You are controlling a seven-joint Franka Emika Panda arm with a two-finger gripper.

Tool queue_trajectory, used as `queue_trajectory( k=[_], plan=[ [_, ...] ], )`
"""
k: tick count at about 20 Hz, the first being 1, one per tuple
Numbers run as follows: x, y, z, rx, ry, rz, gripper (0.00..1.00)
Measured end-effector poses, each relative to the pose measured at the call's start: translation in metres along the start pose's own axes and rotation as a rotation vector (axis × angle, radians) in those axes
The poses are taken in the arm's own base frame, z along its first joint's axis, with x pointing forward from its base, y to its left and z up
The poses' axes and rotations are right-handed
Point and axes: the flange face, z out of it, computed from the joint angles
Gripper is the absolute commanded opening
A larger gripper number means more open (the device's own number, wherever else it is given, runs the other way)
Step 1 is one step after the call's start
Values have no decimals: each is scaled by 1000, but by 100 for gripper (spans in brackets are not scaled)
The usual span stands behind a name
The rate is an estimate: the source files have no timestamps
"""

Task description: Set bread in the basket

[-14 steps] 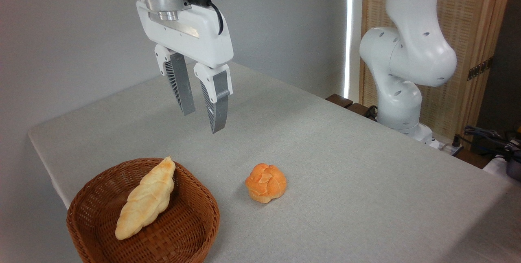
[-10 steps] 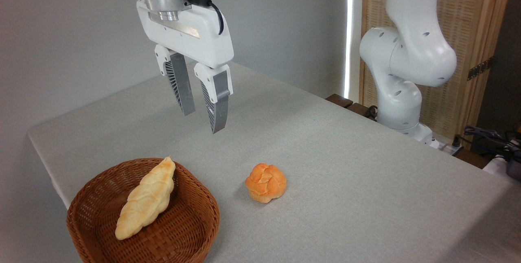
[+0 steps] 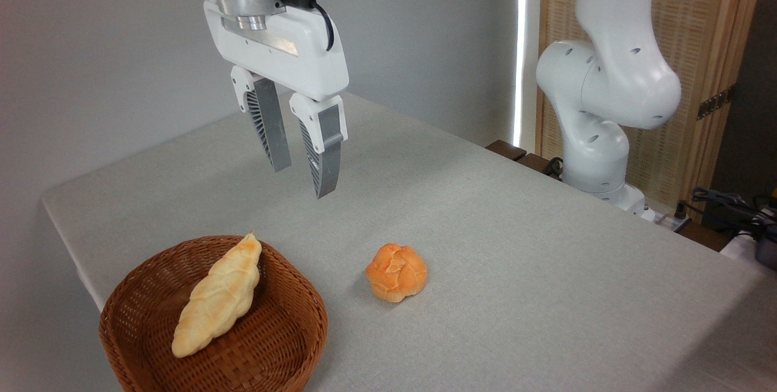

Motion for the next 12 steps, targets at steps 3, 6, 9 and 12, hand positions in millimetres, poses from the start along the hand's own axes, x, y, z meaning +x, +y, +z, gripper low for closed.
queue_trajectory(
  k=[3,6,9,12],
  plan=[
    [0,0,1,-1,-1,0,100],
    [0,0,1,-2,-2,0,100],
    [0,0,4,-5,-6,0,100],
    [-1,0,8,-10,-13,0,100]
  ],
)
